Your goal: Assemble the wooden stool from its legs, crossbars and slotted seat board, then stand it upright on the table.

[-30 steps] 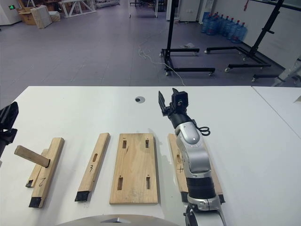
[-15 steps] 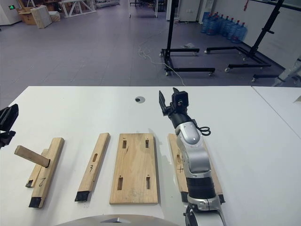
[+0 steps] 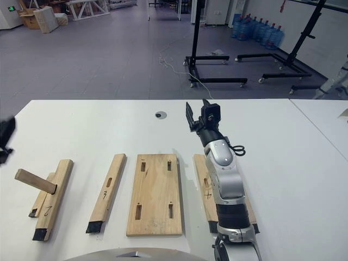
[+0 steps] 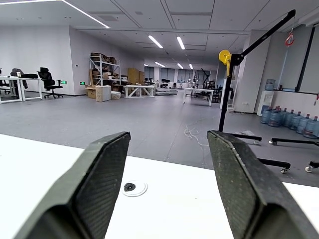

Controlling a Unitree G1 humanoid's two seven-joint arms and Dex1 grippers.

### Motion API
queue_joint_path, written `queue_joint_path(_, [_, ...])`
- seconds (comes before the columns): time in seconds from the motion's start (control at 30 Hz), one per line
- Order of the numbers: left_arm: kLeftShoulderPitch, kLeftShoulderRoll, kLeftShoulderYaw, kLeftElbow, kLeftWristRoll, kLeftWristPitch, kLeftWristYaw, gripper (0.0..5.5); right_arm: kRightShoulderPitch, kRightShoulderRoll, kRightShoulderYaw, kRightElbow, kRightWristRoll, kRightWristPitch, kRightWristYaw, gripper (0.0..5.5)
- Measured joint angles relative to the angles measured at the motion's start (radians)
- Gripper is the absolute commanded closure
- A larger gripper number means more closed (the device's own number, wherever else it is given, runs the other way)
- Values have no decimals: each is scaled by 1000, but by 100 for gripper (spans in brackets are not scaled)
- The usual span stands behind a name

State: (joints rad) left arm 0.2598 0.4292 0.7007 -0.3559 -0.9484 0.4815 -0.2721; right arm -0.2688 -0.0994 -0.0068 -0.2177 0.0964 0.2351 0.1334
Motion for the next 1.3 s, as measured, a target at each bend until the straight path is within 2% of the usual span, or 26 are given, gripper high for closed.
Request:
queue_joint_path(0.13, [91,-113,-67,58,73,-48,-30,347,-11,0,2,-1,2,3,2,265])
queue_joint_path(0.23, [81,-129,-80,58,92,-67,-33,347,-17,-2,-2,-6,5,5,4,265])
queue_joint_path(0.43, [-2,-65,-32,62,90,-75,-25,347,-19,-4,-6,-8,5,5,3,265])
queue_joint_path(0.67, [-37,-49,-28,61,85,-65,-15,347,-19,-1,-13,-8,5,4,0,265])
queue_joint_path(1.3, [-238,84,-2,-130,-166,18,154,347,-37,-5,-15,1,0,-8,3,265])
